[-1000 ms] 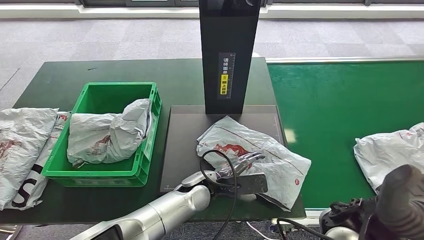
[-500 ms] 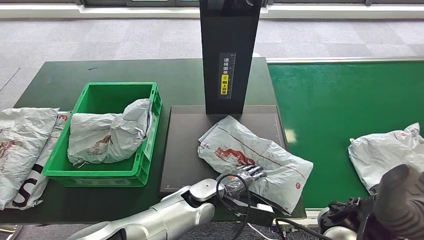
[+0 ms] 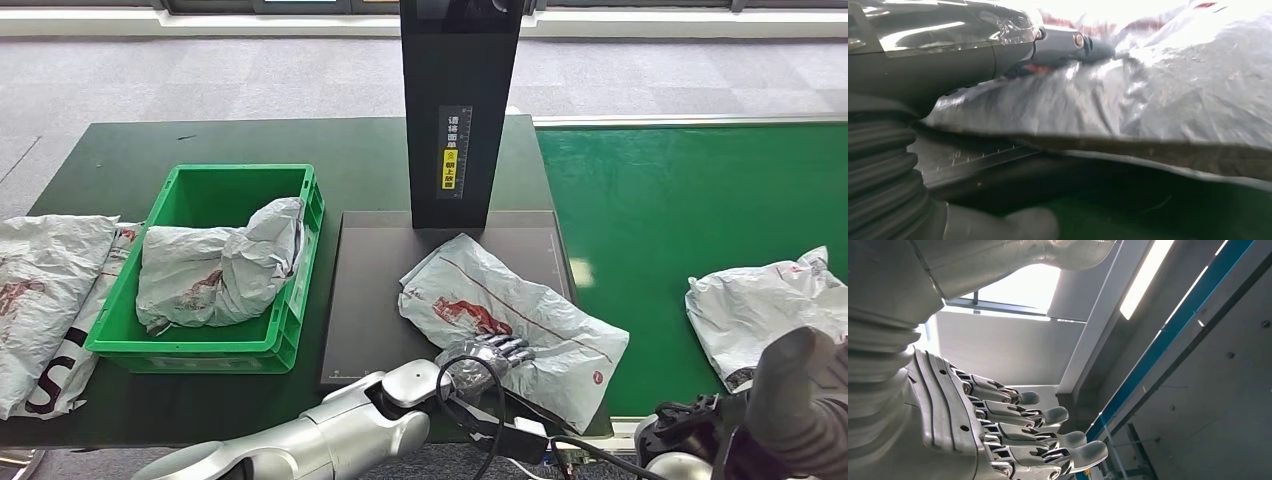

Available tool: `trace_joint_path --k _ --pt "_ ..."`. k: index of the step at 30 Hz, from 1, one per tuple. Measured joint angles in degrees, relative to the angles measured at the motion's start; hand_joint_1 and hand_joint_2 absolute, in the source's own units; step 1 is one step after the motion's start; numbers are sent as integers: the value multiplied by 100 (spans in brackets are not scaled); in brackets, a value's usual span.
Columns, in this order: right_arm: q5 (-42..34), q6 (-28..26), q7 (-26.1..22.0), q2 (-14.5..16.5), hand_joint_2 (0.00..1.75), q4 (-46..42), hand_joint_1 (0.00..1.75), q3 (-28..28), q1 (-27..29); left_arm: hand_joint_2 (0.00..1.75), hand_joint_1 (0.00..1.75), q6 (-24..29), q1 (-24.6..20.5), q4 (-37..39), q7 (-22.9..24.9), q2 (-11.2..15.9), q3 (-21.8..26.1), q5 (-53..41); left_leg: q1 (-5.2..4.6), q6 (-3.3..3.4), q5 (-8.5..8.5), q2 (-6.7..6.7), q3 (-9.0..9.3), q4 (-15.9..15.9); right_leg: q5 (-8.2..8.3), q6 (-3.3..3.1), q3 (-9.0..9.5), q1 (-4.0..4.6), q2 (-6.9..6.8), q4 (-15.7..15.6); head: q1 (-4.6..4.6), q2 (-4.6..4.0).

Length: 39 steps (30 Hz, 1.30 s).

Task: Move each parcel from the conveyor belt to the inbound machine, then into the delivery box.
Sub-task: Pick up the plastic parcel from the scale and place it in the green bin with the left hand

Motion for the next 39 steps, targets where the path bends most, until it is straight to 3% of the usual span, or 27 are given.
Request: trace_joint_path --k 23,26,28,33,36,39 --pt "-59 -1 2 1 175 131 0 6 -14 175 175 277 -126 -12 139 -17 -148 -908 0 0 0 -1 10 0 0 0 9 0 -1 0 0 0" --pt "-48 -1 2 1 175 130 0 6 -13 175 175 492 -124 -11 167 -15 -139 -949 0 0 0 -1 10 0 0 0 8 0 -1 -1 0 0" --pt "-56 -1 3 1 175 129 0 5 -12 175 175 957 -127 -9 213 -11 -77 -981 0 0 0 -1 10 0 0 0 8 0 -1 0 0 0" --pt "-112 -3 7 1 175 127 0 -52 0 175 175 2867 -206 -285 375 92 769 -1496 0 -1 3 0 11 0 0 0 7 0 1 0 0 0" --pt "-119 -4 7 1 175 127 0 -69 3 175 175 3094 -259 -570 431 196 1352 -1771 1 -2 3 1 13 0 0 0 7 1 2 1 0 0" --pt "-146 -5 7 1 175 127 0 -76 5 175 175 3104 -35 -1131 325 318 1931 -2451 1 -3 3 1 11 0 0 -1 5 0 3 2 0 0"
